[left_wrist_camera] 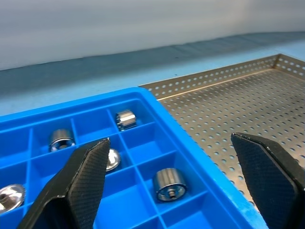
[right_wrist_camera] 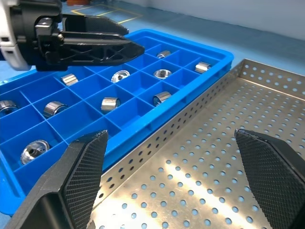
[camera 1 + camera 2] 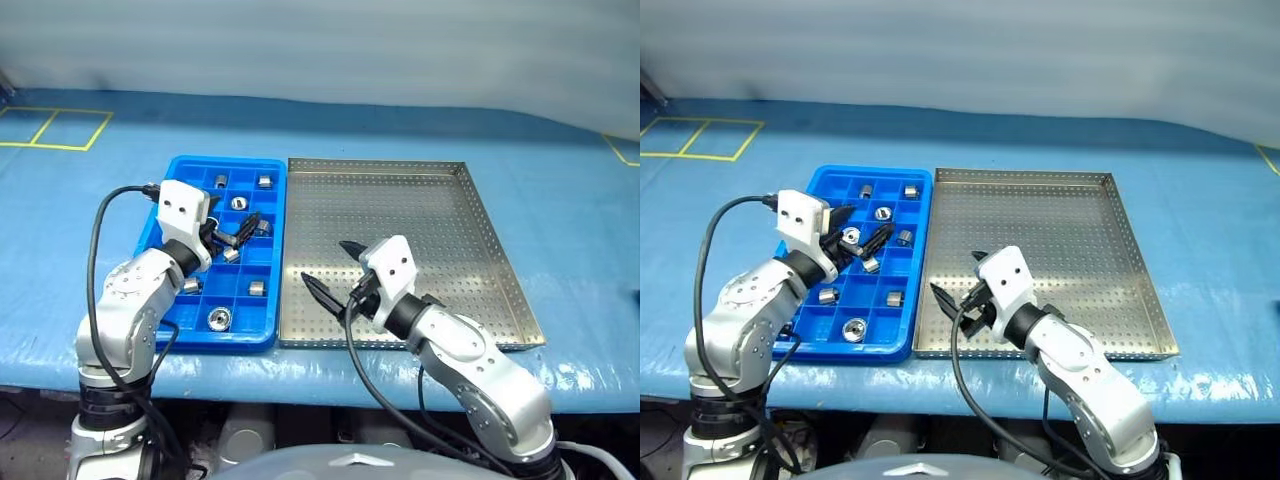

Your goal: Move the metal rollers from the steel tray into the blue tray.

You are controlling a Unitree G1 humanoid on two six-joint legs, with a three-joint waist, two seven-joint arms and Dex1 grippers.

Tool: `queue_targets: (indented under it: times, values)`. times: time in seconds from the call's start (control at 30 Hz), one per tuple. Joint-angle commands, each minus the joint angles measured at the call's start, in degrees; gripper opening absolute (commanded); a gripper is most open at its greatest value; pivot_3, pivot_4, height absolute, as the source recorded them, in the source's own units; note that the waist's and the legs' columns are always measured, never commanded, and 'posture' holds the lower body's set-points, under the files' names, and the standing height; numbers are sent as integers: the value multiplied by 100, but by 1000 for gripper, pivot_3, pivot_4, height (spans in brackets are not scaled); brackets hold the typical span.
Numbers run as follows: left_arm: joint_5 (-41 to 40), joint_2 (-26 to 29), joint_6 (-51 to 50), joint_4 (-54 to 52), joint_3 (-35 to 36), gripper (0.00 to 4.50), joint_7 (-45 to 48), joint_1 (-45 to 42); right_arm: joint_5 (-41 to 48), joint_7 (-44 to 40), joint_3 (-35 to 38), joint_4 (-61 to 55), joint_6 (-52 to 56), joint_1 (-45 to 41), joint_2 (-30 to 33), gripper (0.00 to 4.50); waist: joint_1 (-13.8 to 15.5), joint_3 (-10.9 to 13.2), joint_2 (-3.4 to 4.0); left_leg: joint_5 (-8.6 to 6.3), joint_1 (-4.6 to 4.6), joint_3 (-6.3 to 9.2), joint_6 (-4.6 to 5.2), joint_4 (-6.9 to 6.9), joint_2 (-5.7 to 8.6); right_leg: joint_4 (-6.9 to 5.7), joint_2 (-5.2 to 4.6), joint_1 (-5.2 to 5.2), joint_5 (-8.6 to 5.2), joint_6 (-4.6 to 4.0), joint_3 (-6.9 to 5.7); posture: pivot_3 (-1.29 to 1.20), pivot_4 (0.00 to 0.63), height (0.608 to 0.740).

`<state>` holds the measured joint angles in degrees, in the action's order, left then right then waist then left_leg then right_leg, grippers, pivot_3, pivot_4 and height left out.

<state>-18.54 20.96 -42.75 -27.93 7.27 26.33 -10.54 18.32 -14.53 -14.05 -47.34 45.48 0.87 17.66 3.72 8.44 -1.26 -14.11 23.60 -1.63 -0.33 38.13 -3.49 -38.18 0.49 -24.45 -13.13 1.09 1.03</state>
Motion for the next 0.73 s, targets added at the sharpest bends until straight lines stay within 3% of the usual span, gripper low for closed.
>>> queue_targets:
  times: [0.03, 0.33, 0.73]
  values:
    - [-179, 83, 153, -12, -179, 4428, 235, 53, -33, 109, 309, -288, -130, 187, 37, 4500, -22, 0, 0, 0, 0, 0, 0, 0, 0, 0, 0, 0, 0, 0, 0, 122, 150, 740]
    - [-159, 291, 325, 170, -604, 4428, 625, 119, -158, 451, 895, -341, -113, 744, 8, 4500, -196, 0, 0, 0, -1, -6, 0, 4, 0, -1, 0, 0, -1, 0, 5, 79, 150, 740]
    - [-192, 277, 466, 269, -731, 4428, 740, 111, -176, 566, 985, -450, -24, 859, -13, 4500, -253, 0, 1, 0, -3, -7, 0, 4, -1, -5, 1, -2, -1, 0, 8, 62, 150, 740]
